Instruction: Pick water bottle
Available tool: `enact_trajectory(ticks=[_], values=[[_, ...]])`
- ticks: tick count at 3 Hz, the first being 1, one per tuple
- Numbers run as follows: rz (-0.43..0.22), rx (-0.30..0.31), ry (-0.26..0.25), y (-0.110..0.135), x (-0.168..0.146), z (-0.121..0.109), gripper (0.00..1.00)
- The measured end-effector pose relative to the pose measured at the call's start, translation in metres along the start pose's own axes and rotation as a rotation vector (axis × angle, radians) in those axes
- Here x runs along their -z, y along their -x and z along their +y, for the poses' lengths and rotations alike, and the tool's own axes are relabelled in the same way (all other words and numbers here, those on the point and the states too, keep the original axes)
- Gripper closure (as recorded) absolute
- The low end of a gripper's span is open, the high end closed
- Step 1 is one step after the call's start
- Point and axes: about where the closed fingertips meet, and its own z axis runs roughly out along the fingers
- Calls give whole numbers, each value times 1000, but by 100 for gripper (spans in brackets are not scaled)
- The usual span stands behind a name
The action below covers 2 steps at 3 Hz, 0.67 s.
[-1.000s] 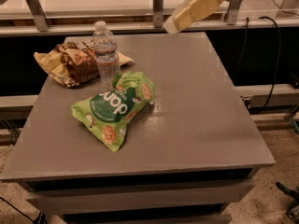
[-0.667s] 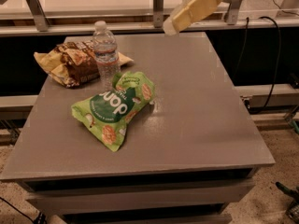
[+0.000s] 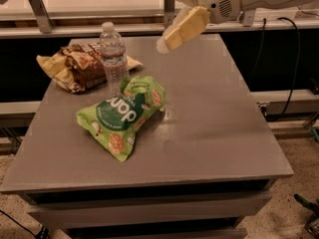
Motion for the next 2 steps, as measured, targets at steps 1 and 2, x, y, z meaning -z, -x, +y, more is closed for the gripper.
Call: enact_trajectory(ticks=[1, 2], values=[[-18, -22, 54, -12, -36, -2, 0], [-41, -14, 79, -11, -71, -5, 0]])
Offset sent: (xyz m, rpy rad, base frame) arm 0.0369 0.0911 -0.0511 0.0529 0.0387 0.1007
